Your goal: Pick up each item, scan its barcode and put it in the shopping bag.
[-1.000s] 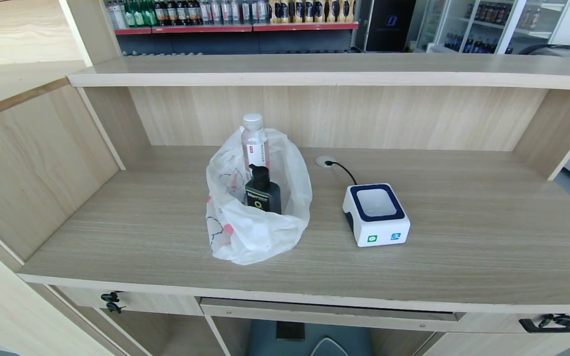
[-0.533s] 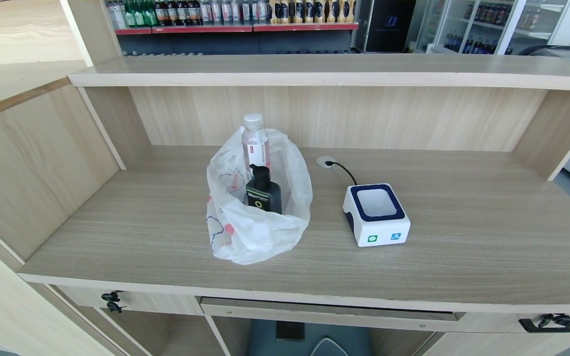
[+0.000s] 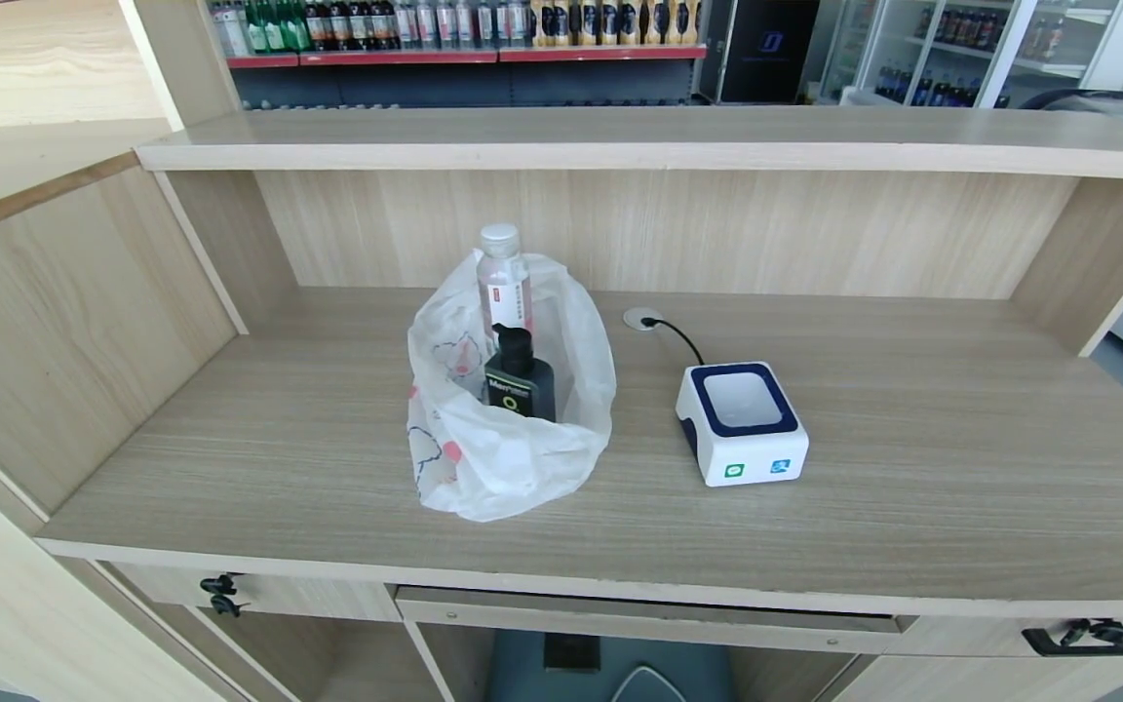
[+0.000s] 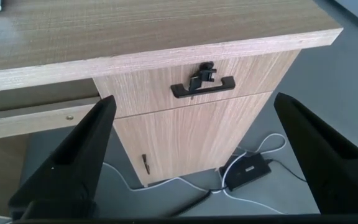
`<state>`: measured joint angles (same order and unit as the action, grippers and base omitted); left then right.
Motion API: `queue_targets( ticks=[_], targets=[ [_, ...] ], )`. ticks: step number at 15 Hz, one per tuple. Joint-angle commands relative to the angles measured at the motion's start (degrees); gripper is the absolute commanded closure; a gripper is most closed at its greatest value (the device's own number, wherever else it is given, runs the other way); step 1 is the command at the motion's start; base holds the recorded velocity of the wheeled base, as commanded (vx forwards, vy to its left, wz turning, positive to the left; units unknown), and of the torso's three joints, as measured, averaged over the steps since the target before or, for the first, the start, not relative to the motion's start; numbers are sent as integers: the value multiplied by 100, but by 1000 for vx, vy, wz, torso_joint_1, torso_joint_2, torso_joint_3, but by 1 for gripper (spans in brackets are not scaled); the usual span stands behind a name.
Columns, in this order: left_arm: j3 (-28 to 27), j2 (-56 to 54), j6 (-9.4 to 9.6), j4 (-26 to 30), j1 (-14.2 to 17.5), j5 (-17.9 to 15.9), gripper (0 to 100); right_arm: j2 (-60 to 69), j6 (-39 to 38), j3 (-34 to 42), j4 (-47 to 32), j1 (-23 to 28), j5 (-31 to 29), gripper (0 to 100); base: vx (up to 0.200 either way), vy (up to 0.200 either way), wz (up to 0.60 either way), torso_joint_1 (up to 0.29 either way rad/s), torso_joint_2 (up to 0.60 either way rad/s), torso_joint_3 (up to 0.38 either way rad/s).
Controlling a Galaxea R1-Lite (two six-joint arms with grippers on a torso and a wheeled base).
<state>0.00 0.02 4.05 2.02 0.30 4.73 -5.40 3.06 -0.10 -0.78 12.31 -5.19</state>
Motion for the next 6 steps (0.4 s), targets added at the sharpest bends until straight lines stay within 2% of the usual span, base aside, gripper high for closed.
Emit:
queue_targets(
  ticks=[1,4,6],
  targets=[
    [0,-2,0,0,5,2,0,-22,2,1,-19,-1,1,0,0,0,0,0,0,0],
    [0,-2,0,0,5,2,0,-22,2,1,-19,-1,-8,0,0,0,0,0,0,0],
    [0,-2,0,0,5,2,0,-22,-25,-43,-230,-36,-430,0,0,0,0,0,0,0]
  ],
)
